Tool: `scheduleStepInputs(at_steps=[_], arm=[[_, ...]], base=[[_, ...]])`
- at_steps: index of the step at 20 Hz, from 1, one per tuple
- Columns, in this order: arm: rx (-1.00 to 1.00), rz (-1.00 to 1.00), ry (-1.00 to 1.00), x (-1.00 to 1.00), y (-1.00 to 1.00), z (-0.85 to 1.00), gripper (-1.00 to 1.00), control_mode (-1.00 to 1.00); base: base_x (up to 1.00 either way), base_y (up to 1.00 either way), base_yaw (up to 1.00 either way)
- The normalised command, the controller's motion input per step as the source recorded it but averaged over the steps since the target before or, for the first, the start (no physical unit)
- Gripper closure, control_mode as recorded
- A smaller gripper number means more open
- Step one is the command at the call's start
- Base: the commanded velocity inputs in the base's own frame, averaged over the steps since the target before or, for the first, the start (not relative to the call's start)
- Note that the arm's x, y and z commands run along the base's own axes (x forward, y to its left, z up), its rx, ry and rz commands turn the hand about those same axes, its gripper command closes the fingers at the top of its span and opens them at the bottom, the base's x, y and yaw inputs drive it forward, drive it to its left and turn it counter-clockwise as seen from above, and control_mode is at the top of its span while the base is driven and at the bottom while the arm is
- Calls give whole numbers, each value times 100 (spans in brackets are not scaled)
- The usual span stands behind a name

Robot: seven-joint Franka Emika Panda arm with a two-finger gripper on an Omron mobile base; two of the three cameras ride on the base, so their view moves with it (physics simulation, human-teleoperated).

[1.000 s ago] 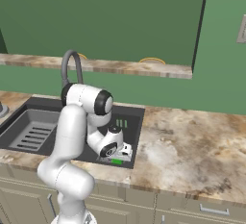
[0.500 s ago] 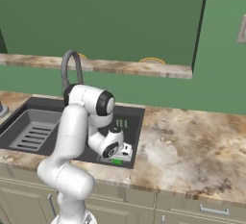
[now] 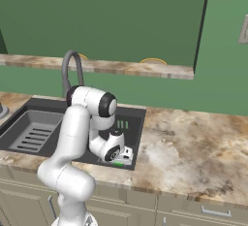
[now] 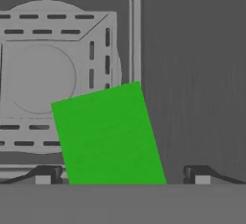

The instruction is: Pick up the spray and sponge from the sink, and place them back in the cabinet, and close the cabinet doors.

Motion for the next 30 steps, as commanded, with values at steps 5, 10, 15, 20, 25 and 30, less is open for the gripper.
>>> scheduleStepInputs(at_steps=[5, 10, 15, 20, 25, 30], arm=[[0, 0, 1, 0, 1, -6, -100, -100], [0, 0, 1, 0, 3, -4, -100, -100], [0, 0, 1, 0, 3, -6, -100, -100], [0, 0, 1, 0, 0, -7, -100, -100], [0, 0, 0, 0, 0, -11, -100, -100], [0, 0, 0, 0, 0, -10, -100, -100]], base=[[0, 0, 0], [0, 0, 0], [0, 0, 0], [0, 0, 0], [0, 0, 0], [0, 0, 0]])
